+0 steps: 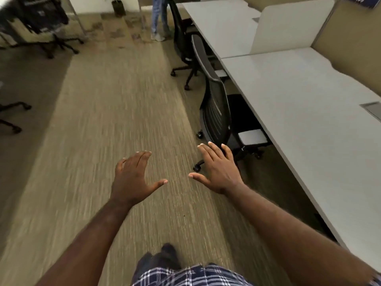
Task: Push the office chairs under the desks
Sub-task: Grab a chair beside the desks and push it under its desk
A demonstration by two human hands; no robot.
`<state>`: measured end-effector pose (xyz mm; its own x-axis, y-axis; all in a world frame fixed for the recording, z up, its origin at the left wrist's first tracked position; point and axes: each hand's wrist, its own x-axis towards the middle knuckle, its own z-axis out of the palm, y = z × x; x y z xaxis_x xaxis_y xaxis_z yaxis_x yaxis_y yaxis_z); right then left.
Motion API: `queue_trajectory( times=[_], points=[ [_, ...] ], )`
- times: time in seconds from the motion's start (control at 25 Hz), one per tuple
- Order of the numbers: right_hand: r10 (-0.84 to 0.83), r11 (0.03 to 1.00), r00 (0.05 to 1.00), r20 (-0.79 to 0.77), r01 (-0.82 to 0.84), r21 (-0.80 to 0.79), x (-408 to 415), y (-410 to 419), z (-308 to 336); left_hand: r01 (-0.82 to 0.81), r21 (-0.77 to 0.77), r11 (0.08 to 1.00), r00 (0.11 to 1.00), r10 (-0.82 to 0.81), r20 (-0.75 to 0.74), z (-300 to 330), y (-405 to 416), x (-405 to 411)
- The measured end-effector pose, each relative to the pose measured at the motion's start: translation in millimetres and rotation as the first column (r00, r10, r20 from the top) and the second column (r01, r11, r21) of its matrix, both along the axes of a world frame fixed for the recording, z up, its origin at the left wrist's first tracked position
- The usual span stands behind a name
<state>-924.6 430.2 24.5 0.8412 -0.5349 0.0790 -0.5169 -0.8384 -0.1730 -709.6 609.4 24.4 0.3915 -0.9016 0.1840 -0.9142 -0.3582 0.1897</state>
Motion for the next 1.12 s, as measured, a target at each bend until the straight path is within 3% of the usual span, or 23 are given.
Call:
queue_trajectory(
  times=[0.36, 0.6, 0.84, 1.12],
  points=[
    [-0.057, 0.997, 0.998, 0.002, 0.057, -0.055, 175, -91, -7, 0.121, -0.005, 0.993, 0.993, -0.121, 0.003, -1, -109, 190],
    [-0.221, 0.962, 0.970, 0.103, 0.234, -0.143, 258, -154, 18, 0.267, -0.003, 0.964, 0.964, -0.267, 0.005, 19, -201, 285],
    [-0.490, 0.825, 0.851, 0.190, 0.523, -0.214, 287, -229, 38, 0.433, -0.055, 0.900, 0.901, -0.431, 0.044, 41, -325, 327],
    [-0.776, 0.631, 0.625, -0.086, 0.769, -0.104, 297, -307, 35, 0.635, -0.044, 0.771, 0.770, -0.629, 0.108, 54, -465, 337]
  ],
)
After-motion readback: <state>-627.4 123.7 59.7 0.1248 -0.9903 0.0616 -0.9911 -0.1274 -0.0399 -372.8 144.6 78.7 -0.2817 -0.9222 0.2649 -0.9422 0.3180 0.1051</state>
